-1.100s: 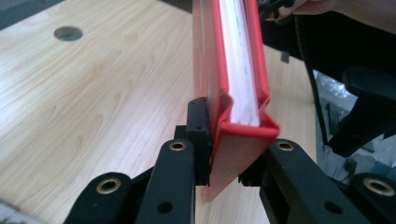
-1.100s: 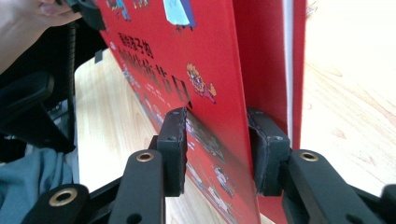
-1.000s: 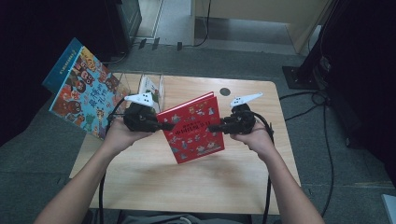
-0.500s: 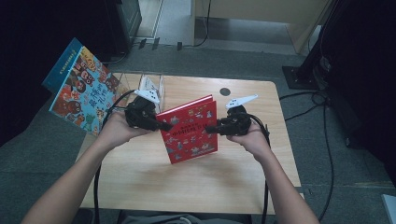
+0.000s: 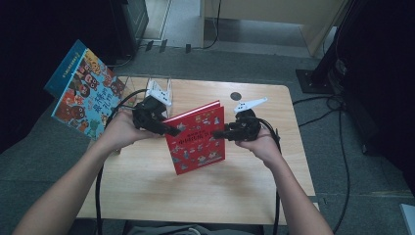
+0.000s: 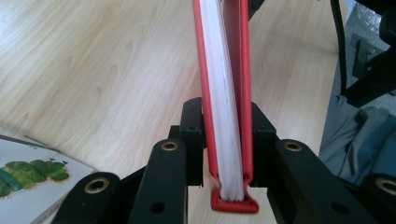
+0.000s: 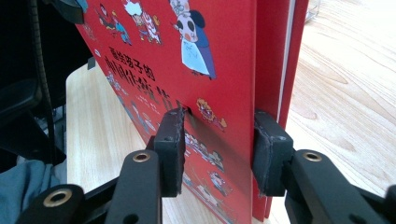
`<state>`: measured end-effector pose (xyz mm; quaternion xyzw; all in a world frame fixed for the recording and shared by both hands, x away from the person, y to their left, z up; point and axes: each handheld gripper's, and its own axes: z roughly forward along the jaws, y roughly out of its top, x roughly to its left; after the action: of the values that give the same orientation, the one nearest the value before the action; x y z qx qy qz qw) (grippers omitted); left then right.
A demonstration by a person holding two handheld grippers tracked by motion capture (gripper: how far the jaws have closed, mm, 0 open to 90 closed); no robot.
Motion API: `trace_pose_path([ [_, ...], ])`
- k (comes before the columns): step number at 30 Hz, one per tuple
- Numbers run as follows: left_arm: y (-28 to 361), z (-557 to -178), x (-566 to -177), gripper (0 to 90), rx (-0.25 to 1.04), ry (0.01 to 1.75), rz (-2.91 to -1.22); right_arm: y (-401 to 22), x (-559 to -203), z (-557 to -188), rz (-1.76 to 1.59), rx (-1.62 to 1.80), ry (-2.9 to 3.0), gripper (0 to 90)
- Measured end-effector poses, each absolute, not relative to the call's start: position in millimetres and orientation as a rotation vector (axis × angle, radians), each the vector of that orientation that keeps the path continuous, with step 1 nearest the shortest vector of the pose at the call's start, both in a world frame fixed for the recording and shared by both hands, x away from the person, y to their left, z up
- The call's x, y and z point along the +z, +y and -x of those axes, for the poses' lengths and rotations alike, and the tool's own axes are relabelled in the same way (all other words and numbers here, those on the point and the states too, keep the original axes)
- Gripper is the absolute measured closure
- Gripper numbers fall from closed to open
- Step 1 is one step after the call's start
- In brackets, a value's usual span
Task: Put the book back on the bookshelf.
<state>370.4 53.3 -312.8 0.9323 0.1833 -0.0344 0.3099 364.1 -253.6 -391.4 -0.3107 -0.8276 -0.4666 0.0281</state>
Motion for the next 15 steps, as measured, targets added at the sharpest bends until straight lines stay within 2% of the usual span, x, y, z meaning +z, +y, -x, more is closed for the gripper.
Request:
trace_pose_path([
  [15, 14, -389, -297, 70.7, -0.123, 0.493, -2.636, -253, -393, -366, 0.936, -1.467, -2.552, 60.0],
])
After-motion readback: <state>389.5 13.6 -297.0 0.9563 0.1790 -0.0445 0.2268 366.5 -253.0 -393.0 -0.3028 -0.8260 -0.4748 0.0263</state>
